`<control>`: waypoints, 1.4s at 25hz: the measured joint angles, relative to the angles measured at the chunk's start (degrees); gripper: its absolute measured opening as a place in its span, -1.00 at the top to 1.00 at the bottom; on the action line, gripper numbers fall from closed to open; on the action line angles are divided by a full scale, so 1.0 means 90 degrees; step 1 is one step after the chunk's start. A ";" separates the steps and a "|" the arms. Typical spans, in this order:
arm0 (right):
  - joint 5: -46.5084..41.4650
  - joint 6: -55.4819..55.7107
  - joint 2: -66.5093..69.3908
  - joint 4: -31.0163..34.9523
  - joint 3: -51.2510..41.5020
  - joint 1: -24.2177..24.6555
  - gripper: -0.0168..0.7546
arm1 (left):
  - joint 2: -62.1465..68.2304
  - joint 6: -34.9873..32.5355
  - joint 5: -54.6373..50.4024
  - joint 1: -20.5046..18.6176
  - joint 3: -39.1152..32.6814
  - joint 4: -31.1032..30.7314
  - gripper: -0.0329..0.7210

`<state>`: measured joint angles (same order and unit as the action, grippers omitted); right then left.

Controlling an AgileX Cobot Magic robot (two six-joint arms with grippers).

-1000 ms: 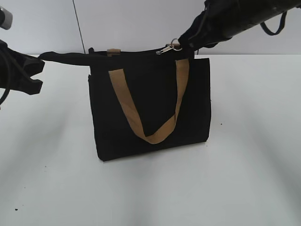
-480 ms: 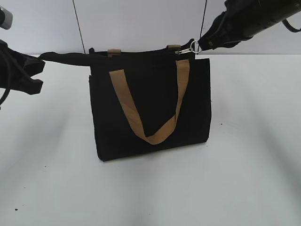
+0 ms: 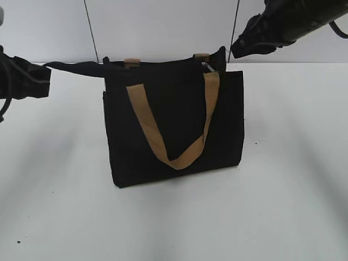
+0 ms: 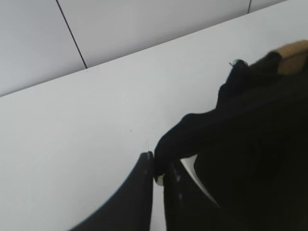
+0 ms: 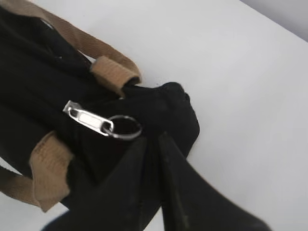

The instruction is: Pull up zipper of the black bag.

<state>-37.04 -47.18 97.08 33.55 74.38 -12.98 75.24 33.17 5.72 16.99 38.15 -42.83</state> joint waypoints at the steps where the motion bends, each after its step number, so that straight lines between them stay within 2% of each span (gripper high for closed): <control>1: 0.0000 0.0097 -0.0017 0.0012 0.0000 -0.0001 0.69 | 0.0000 0.0000 -0.0013 0.0000 0.0000 0.0147 0.70; 2: -0.0016 0.0197 -0.0045 0.0026 0.0000 -0.0001 0.55 | 0.0000 0.0000 -0.0041 0.0000 0.0000 0.0274 0.58; 5: -0.0176 0.0501 -0.0176 0.0055 0.0000 -0.0001 0.01 | -0.0144 0.0000 -0.0447 0.0050 0.0000 0.0773 0.03; 6: -0.0256 0.0611 -0.0232 0.0055 0.0000 -0.0001 -0.10 | -0.0244 0.0006 -0.0677 0.0094 0.0000 0.0916 -0.09; 8: -0.0444 0.0819 -0.0383 0.0055 0.0000 -0.0001 -0.25 | -0.0455 0.0006 -0.1151 0.0256 0.0000 0.1143 -0.20; 14: -0.1317 0.1530 -0.0716 0.0048 0.0000 -0.0001 -0.32 | -0.1221 0.0006 -0.2734 0.1056 0.0000 0.1880 -0.24; 19: -0.2292 0.1817 -0.0880 -0.0019 0.0000 -0.0001 -0.32 | -0.1948 0.0006 -0.3854 0.1823 0.0000 0.2244 -0.24; 23: -0.2956 0.1962 -0.1178 -0.0065 -0.0044 -0.0001 -0.32 | -0.2686 -0.0233 -0.4651 0.2254 0.0000 0.2431 -0.21; 28: -0.3068 0.2156 -0.2161 -0.0065 -0.0939 -0.0001 -0.32 | -0.4038 -0.0843 -0.5800 0.2435 0.0000 0.2797 -0.04; 35: -0.3067 0.2506 -0.4194 -0.0072 -0.2716 -0.0001 -0.32 | -0.5646 -0.1630 -0.7384 0.2435 0.0000 0.3497 0.00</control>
<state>-64.64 -24.63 59.33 32.91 49.93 -12.99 24.43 18.50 -60.74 38.90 38.15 -11.36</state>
